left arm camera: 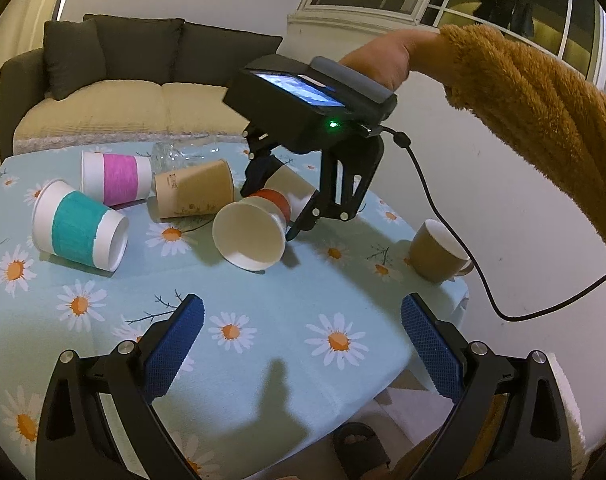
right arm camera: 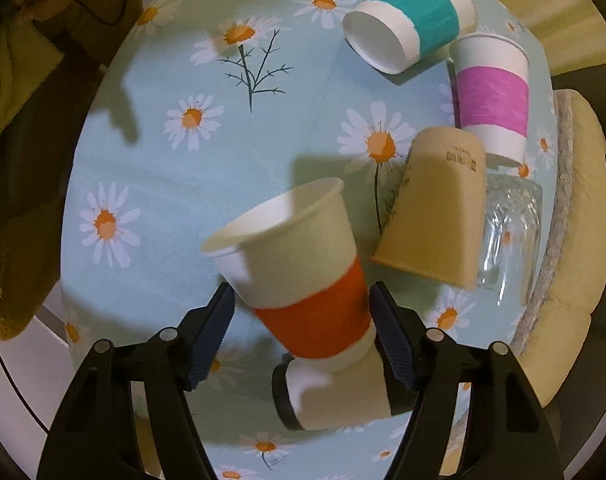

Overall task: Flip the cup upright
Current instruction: 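Reach the right tool down to the red-banded cup and close on it, then lift the red-banded cup with the right tool, rotating it rim up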

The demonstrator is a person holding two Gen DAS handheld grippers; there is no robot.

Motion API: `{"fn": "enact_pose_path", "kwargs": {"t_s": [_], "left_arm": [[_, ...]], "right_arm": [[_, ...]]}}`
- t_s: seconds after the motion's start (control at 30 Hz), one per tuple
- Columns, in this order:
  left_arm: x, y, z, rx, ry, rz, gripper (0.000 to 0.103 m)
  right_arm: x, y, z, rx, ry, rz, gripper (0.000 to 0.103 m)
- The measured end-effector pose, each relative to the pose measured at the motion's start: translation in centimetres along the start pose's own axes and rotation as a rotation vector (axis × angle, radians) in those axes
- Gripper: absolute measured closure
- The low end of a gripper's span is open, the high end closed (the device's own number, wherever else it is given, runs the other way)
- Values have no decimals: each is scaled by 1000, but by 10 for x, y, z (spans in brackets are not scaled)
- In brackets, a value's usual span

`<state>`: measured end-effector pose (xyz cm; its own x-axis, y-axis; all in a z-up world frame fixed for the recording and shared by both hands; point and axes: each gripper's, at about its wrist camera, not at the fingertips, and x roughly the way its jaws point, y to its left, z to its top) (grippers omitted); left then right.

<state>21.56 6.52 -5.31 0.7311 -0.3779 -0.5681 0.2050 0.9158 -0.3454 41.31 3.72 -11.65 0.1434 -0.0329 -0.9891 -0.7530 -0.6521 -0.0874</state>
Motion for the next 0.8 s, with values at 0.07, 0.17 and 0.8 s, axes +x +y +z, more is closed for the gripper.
{"fn": "enact_pose_path", "kwargs": {"t_s": [0.07,0.17,0.8], "left_arm": [[0,-1,0,6,1,2,7],[-1,-2,-1,6,1,3,7],[-41,4,-3,-13,-65,26,7]], "right_arm": [[1,-1,5,3,-13,10,34],[3,-4,9,6,-15,18,36],[-77,3,7,524,-325,157,38]]}}
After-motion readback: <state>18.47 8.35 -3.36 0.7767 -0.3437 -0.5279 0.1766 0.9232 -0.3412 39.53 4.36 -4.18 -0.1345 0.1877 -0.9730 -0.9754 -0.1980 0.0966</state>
